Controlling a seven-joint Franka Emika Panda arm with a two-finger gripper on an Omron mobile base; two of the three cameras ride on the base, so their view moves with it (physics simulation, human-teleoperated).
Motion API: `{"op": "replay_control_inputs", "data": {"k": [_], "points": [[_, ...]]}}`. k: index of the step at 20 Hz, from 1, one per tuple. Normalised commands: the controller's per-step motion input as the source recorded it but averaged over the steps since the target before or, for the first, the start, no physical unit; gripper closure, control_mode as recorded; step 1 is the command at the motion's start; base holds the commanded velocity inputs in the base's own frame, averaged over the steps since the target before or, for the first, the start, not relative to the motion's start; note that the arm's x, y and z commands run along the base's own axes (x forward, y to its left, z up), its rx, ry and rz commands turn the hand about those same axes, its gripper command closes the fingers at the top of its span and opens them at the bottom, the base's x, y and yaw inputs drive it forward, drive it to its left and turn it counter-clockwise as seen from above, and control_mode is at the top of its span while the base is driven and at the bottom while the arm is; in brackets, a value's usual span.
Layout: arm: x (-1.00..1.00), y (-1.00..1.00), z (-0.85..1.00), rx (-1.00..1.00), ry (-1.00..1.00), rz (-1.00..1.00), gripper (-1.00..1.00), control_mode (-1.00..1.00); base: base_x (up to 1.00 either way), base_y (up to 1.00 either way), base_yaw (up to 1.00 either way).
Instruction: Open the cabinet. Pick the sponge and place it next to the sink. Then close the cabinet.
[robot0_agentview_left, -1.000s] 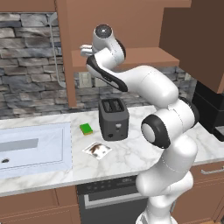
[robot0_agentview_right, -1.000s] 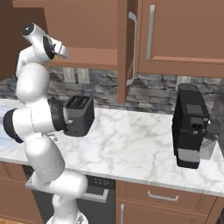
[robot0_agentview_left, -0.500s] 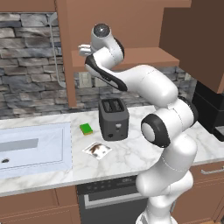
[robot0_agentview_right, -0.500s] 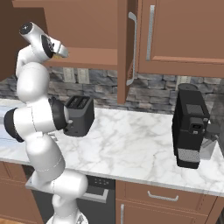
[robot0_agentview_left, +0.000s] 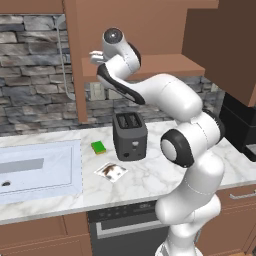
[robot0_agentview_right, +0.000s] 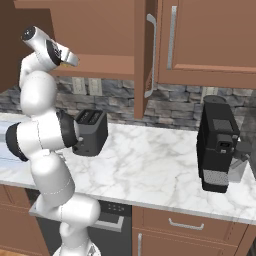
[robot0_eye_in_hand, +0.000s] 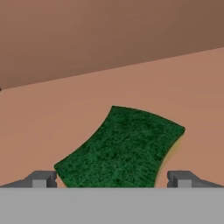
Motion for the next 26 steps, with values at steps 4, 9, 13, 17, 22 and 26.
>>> {"op": "replay_control_inputs", "data": {"k": [4, 9, 13, 17, 22, 26], "points": [[0.13, 0.0, -0.05, 0.0, 0.0, -0.06, -1.0, -1.0, 0.0, 0.0, 0.0], [0.04, 0.0, 0.0, 0.0, 0.0, -0.02, -1.0, -1.0, 0.0, 0.0, 0.0], [0.0, 0.0, 0.0, 0.0, 0.0, 0.0, -1.0, -1.0, 0.0, 0.0, 0.0], [0.0, 0.0, 0.0, 0.0, 0.0, 0.0, 1.0, -1.0, 0.0, 0.0, 0.0], [0.0, 0.0, 0.0, 0.0, 0.0, 0.0, 1.0, -1.0, 0.0, 0.0, 0.0], [0.0, 0.0, 0.0, 0.0, 0.0, 0.0, 1.0, -1.0, 0.0, 0.0, 0.0]]}}
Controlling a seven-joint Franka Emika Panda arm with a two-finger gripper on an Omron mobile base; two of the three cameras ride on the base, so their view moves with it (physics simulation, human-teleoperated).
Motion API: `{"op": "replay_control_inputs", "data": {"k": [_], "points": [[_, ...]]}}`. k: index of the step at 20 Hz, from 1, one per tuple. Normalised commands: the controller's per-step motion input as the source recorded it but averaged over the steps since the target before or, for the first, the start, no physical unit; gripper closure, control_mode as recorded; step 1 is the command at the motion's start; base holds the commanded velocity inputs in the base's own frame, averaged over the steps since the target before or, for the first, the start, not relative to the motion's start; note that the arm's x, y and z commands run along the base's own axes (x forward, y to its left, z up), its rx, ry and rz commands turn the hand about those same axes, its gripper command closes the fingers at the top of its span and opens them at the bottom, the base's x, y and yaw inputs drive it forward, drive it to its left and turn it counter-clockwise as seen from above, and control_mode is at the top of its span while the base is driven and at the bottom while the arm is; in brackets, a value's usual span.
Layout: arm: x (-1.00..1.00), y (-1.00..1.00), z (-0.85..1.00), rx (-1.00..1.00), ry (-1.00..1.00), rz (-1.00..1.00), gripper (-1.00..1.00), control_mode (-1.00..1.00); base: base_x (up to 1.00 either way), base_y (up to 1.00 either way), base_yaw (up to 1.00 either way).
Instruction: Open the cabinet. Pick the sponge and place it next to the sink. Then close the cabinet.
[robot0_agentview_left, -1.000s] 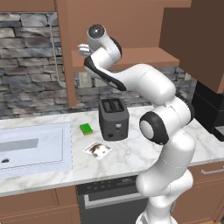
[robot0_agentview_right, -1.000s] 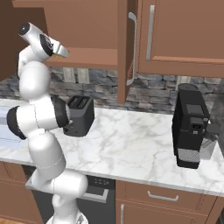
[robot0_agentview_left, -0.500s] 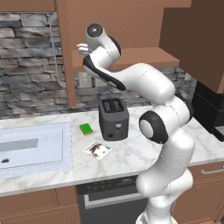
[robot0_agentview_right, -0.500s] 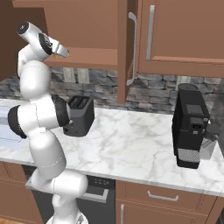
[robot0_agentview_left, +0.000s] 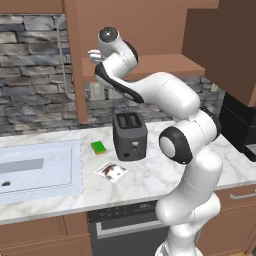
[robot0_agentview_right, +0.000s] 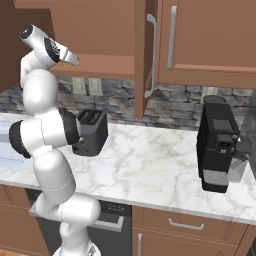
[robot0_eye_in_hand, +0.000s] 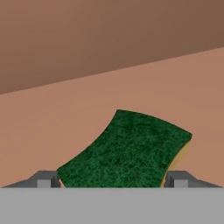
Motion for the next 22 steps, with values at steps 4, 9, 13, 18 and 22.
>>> {"op": "replay_control_inputs", "data": {"k": [4, 9, 13, 18, 22], "points": [[0.0, 0.0, 0.0, 0.0, 0.0, 0.0, 1.0, -1.0, 0.0, 0.0, 0.0], [-0.24, 0.0, 0.0, 0.0, 0.0, 0.01, 1.0, -1.0, 0.0, 0.0, 0.0], [-0.51, -0.03, 0.0, 0.0, -0.05, 0.02, 1.0, -1.0, 0.0, 0.0, 0.0], [-0.61, -0.2, 0.0, 0.0, -0.06, 0.03, 1.0, -1.0, 0.0, 0.0, 0.0], [-0.56, -0.44, 0.0, 0.0, -0.03, 0.02, 1.0, -1.0, 0.0, 0.0, 0.0]]}}
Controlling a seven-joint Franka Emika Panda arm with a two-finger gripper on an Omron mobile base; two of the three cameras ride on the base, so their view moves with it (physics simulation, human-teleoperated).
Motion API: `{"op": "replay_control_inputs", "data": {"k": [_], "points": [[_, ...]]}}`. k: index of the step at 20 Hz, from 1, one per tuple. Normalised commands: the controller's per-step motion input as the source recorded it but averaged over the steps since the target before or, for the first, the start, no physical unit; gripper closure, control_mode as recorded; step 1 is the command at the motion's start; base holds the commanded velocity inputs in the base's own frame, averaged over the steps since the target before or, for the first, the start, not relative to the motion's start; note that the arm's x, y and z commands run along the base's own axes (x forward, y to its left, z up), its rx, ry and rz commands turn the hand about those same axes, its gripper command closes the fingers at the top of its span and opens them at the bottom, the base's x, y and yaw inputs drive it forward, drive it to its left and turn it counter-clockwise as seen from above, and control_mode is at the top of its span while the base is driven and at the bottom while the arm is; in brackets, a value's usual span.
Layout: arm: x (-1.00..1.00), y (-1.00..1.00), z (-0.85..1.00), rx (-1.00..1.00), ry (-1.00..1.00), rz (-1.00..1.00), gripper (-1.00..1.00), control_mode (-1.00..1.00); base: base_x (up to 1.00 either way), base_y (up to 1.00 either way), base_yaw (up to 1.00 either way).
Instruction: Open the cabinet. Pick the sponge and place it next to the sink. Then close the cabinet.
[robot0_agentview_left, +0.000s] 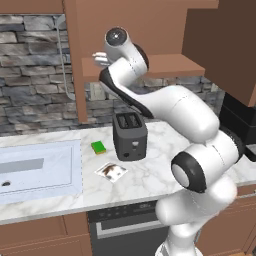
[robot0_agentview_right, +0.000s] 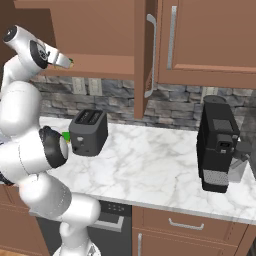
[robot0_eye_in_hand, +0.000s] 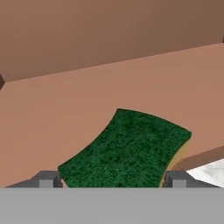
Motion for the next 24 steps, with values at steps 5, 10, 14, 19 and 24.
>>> {"op": "replay_control_inputs", "data": {"k": [5, 10, 14, 19, 24], "points": [[-0.38, -0.59, 0.0, 0.0, 0.0, 0.02, 1.0, -1.0, 0.0, 0.0, 0.0], [-0.44, -0.43, 0.0, 0.0, 0.0, 0.06, 1.0, -1.0, 0.0, 0.0, 0.0], [-0.54, -0.2, 0.05, 0.0, 0.0, 0.15, 1.0, -1.0, 0.0, 0.0, 0.0], [-0.62, -0.04, 0.19, 0.0, 0.0, 0.21, 1.0, -1.0, 0.0, 0.0, 0.0], [-0.72, 0.0, 0.1, 0.0, 0.0, 0.24, 1.0, -1.0, 0.0, 0.0, 0.0]]}}
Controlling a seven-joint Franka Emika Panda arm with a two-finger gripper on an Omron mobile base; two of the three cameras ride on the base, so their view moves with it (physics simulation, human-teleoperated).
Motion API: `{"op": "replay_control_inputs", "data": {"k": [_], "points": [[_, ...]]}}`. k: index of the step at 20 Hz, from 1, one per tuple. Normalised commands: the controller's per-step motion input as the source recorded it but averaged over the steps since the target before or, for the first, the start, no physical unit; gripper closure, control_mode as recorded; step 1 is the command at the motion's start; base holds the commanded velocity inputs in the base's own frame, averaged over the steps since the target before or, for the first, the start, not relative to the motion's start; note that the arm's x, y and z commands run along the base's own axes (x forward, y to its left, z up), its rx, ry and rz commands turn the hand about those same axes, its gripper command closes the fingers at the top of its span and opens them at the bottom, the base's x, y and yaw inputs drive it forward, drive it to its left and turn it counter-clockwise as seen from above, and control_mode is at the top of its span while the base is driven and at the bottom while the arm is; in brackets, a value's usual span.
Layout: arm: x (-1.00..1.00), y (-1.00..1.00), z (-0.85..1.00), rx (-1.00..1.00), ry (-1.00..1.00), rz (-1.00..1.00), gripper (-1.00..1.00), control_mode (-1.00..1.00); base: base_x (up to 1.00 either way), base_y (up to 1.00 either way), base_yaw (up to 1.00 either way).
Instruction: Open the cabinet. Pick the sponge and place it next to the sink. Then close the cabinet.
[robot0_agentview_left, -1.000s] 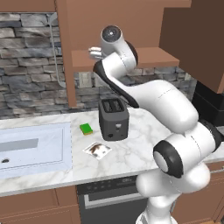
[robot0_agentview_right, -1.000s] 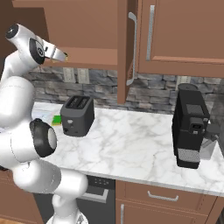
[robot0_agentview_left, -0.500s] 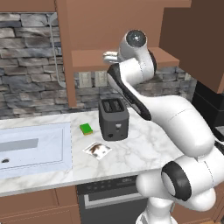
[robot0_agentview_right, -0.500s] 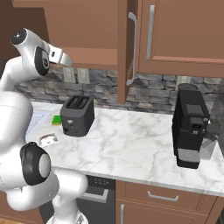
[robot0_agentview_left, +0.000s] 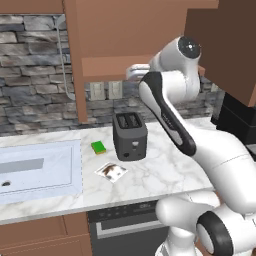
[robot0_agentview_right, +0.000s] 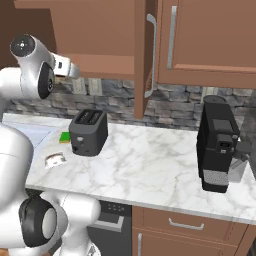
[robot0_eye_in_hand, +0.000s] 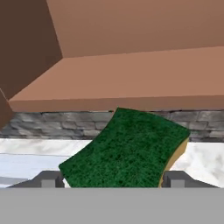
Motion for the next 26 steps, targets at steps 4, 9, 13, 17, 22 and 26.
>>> {"op": "replay_control_inputs", "data": {"k": [4, 9, 13, 17, 22, 26], "points": [[-0.72, 0.0, 0.0, 0.0, 0.0, 0.25, 1.0, -1.0, 0.0, 0.0, 0.0], [-0.55, 0.0, -0.07, 0.0, 0.02, 0.25, 1.0, -1.0, 0.0, 0.0, 0.0], [-0.48, 0.0, -0.15, 0.0, 0.06, 0.21, 1.0, -1.0, 0.0, 0.0, 0.0], [-0.41, 0.0, -0.18, 0.0, 0.1, 0.19, 1.0, -1.0, 0.0, 0.0, 0.0], [-0.19, 0.03, -0.24, -0.04, 0.18, 0.19, 1.0, -1.0, 0.0, 0.0, 0.0], [-0.01, 0.1, -0.36, -0.11, 0.27, 0.18, 1.0, -1.0, 0.0, 0.0, 0.0]]}}
